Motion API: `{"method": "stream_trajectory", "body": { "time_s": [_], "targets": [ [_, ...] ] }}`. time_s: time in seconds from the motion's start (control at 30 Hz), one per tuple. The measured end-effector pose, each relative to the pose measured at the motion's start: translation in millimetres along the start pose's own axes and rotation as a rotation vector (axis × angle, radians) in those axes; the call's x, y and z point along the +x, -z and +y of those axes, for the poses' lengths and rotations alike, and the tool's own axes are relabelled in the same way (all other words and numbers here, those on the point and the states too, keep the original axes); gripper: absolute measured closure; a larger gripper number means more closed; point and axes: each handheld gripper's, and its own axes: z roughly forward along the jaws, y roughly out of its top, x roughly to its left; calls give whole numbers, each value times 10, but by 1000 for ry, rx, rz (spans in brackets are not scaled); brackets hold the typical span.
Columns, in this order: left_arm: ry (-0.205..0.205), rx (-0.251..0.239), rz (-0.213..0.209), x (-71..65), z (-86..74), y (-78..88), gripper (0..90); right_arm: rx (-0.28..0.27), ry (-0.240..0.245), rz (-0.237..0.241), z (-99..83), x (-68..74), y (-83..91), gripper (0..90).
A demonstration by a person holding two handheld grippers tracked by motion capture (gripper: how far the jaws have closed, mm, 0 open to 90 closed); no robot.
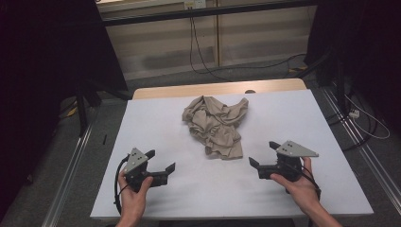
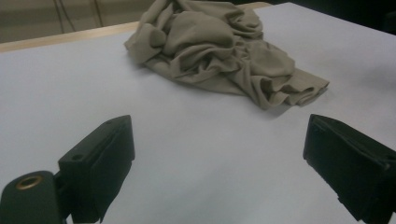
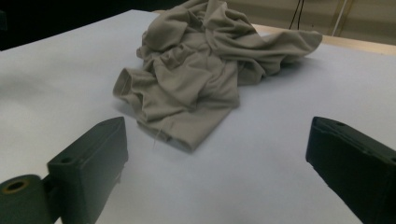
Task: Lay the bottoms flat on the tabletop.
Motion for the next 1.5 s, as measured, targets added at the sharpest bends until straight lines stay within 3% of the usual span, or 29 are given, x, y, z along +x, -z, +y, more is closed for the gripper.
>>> {"method": "stream_trajectory", "body": {
  "time_s": [0.03, 0.13, 0.23, 0.33, 0.4, 0.5, 0.57, 0.63, 0.67, 0.7, 0.77, 0.83, 0.9, 1.03, 1.23, 1.37, 1.4, 1.5],
  "targets": [
    [3, 8, -49, -7, 39, -56, 87, -2, 9, 2, 32, -5, -41, 61],
    [-21, 23, -52, -22, 89, -124, 87, -1, 31, -5, 118, -20, -174, 68],
    [-26, 54, -90, 0, 146, -258, 91, 15, 47, -6, 206, -33, -321, 84],
    [-53, 107, -69, 41, 207, -425, 104, 55, 52, 5, 304, -46, -477, 111],
    [-46, 117, -65, 53, 227, -465, 107, 77, 65, 10, 347, -53, -532, 111],
    [-36, 112, -45, 87, 289, -576, 116, 100, 41, 37, 526, -138, -724, 158],
    [-40, 119, -24, 113, 327, -669, 117, 100, 45, 41, 562, -151, -777, 158],
    [-66, 97, -19, 131, 355, -759, 117, 144, 68, 43, 649, -173, -950, 147],
    [-62, 91, -13, 132, 361, -802, 117, 144, 68, 43, 649, -173, -950, 147],
    [-58, 103, -6, 135, 374, -844, 117, 166, 80, 37, 689, -181, -1071, 135],
    [-36, 122, -34, 153, 394, -923, 117, 173, 80, 45, 705, -187, -1135, 147],
    [-36, 73, -83, 174, 399, -970, 108, 195, 85, 36, 720, -198, -1343, 147],
    [-72, 63, -58, 171, 406, -1017, 130, 209, 90, 46, 721, -200, -1418, 142],
    [-72, 83, -52, 178, 477, -1101, 127, 226, 112, 48, 762, -131, -1735, 150],
    [-81, 88, -26, 170, 567, -1223, 166, 256, 131, 14, 776, -95, -1974, 210],
    [-62, 86, -35, 172, 589, -1300, 179, 300, 148, 52, 679, -60, -2013, 566],
    [-69, 94, -35, 175, 591, -1314, 186, 286, 154, 70, 649, -23, -1948, 780],
    [-66, 97, -30, 180, 594, -1355, 187, 281, 174, 116, 632, 1, -1798, 831]
  ]
}}
